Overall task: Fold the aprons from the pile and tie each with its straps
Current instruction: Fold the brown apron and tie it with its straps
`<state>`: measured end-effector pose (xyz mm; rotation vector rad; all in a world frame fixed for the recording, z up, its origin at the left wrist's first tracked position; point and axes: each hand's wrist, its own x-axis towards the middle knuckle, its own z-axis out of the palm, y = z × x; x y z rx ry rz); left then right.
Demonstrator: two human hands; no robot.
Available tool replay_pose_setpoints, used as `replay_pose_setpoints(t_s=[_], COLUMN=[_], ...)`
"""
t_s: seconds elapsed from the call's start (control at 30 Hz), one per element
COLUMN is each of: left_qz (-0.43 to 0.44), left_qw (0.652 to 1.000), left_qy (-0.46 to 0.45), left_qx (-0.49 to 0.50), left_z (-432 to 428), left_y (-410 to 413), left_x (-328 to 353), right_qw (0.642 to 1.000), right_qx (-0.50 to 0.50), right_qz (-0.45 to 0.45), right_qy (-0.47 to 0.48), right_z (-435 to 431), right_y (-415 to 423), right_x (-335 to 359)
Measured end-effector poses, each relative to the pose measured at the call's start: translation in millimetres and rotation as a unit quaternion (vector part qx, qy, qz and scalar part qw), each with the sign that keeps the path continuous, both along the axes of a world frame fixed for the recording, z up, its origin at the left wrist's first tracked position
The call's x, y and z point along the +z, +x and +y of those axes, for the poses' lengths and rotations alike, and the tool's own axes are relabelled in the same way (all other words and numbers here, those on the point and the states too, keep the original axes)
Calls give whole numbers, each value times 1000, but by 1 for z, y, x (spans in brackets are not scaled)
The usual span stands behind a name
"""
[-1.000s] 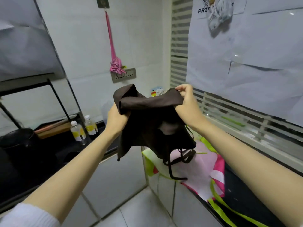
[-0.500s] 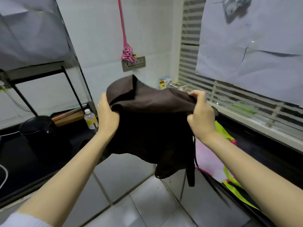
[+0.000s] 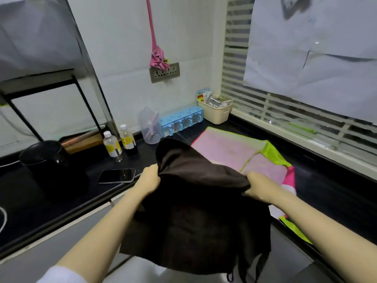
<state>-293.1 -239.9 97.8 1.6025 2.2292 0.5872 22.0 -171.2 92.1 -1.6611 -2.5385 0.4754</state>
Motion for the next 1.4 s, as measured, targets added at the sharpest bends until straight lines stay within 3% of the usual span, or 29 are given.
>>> replay_pose_setpoints(t_s=[0.07, 0.13, 0.27, 0.33, 0.4, 0.47, 0.5, 0.57, 0.67, 0.73, 0.83, 0.97, 1.07, 1.13, 1.23, 1.3, 1.4], left_qz=[6, -77, -321, -356, -281, -41, 76, 162, 30, -85, -145, -169, -171, -118, 0, -22, -93], left_qw=[996, 990, 930, 911, 946, 994, 992, 982, 973, 922, 869, 884, 890, 895, 915, 930, 931], left_qy=[-49, -46, -137, -157, -111, -81, -89, -85, -19, -48, -99, -18, 53, 68, 94, 106, 19], left_qx=[-74, -109, -117, -138, -114, -68, -51, -52, -228, -375, -462, -436, -420, -425, -393, -352, -352], left_z=[3, 4, 6, 14, 26, 42, 47, 56, 63, 60, 58, 65, 70, 75, 84, 89, 92], left_y=[-5, -5, -2, -1, 5, 11, 16, 29, 65, 102, 137, 142, 138, 137, 130, 123, 116], left_x=[-4, 0, 27, 32, 27, 19, 17, 12, 10, 13, 10, 15, 20, 19, 12, 11, 10], right_qw=[996, 994, 977, 967, 965, 966, 967, 969, 971, 974, 970, 968, 977, 977, 986, 982, 946], right_qx=[13, 9, -4, -20, -37, -40, -35, -14, 41, 79, 85, 29, 1, -25, -57, -115, -214], right_qz=[-47, -40, 43, 121, 177, 213, 221, 223, 212, 200, 225, 246, 163, 122, 77, 119, 241], right_qy=[-72, -99, -207, -225, -192, -140, -121, -108, -101, -72, -40, -47, -140, -174, -134, -89, -32], right_z=[5, 9, 15, 15, 12, 8, 6, 1, -4, -6, -5, -4, -14, -18, -14, -10, -5], right_y=[12, 23, 57, 74, 82, 78, 73, 60, 37, 24, 15, 36, 55, 62, 70, 78, 90], right_x=[-3, -2, 5, 10, 13, 17, 20, 27, 38, 41, 45, 44, 30, 18, 7, 8, 15])
